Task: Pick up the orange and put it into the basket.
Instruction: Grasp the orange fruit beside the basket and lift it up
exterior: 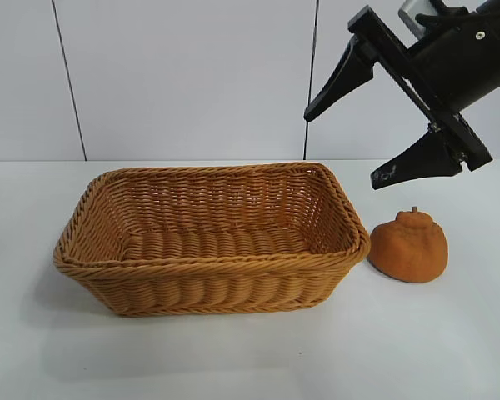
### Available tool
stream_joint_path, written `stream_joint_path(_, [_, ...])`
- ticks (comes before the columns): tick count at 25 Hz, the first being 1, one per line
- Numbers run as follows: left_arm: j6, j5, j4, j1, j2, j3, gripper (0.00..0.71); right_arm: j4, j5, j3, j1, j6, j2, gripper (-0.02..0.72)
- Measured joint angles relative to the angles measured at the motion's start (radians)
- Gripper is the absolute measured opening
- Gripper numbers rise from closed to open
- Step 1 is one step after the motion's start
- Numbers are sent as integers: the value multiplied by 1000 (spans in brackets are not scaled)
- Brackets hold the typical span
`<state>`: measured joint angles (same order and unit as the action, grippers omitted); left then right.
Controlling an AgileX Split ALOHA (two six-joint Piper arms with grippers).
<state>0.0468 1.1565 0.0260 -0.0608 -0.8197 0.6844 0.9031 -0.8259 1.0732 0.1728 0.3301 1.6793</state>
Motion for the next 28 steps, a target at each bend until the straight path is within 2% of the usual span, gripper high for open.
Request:
stream_joint_path(6, [0,-80,-3,0,281,-166,620,0,0,0,0,0,0,641])
stream_joint_path(10, [0,-89,-3,0,427,-178,620,-3,-15,6,0,1,0,641])
stream_joint_path(13, [0,-91,-3,0,509,-179,620,-38,-56,46,0,0,0,641])
stream_joint_path(16, [0,-92,-3,0,590,-179,620,-134,-101,118,0,-50,0,641])
stream_joint_path(22, [0,-91,-3,0,770,-180,620,-462,-158,242,0,-266,0,641])
stream_joint_path(25, [0,-91,-4,0,822,-180,620,-612,-190,277,0,-344,4,641])
stream_joint_path(28, [0,-91,-5,0,824,-180,620,-683,-220,310,0,-372,28,641])
